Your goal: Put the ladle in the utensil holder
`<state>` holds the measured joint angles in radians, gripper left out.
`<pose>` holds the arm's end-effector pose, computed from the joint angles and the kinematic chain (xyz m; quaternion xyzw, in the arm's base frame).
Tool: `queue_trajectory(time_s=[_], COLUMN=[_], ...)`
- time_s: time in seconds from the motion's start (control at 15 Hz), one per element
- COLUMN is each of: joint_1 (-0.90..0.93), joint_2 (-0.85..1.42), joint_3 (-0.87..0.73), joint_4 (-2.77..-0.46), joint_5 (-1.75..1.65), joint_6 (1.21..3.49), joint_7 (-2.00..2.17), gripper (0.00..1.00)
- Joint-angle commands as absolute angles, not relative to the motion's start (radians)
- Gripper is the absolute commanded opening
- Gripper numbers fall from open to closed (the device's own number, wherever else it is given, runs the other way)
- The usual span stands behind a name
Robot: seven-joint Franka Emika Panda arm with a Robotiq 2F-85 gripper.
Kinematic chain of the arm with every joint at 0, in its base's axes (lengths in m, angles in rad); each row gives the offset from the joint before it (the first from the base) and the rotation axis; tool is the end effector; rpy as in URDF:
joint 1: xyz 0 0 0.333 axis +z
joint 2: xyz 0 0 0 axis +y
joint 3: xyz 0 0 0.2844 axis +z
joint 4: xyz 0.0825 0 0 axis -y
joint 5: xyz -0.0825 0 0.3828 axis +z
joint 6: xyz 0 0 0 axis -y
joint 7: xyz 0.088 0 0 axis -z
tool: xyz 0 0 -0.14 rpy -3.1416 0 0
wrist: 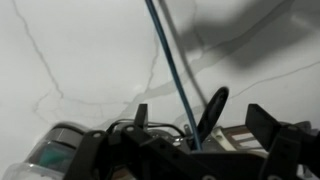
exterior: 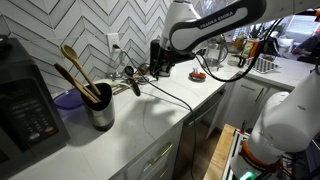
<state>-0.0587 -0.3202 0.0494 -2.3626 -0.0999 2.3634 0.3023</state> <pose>0.4950 -0.0080 0.4234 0.9783 -0.1238 0.1645 0.0244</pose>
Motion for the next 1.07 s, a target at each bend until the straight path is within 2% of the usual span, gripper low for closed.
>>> queue_trajectory(time_s=[0.0,0.13,0.67,0.73,1.0], joint_1=[-0.153,-0.168,-0.100,-0.090,-0.076], joint_2=[-0.206,-0.116,0.307,0.205,0.239], joint_3=[0.064,0.050,-0.004,-0.024,-0.035], joint_4=[-2.251,-2.145,-1.657,-1.796,-1.758], joint_5=[-0.273,-0.336,-0.082,-0.138,-0.130], joint_6=[2.429,2.386,2.165,2.240,2.236], joint_7=[0.412,0.411,0.190,0.231,0.225], gripper=[1.00,1.00,1.00,1.00,1.00])
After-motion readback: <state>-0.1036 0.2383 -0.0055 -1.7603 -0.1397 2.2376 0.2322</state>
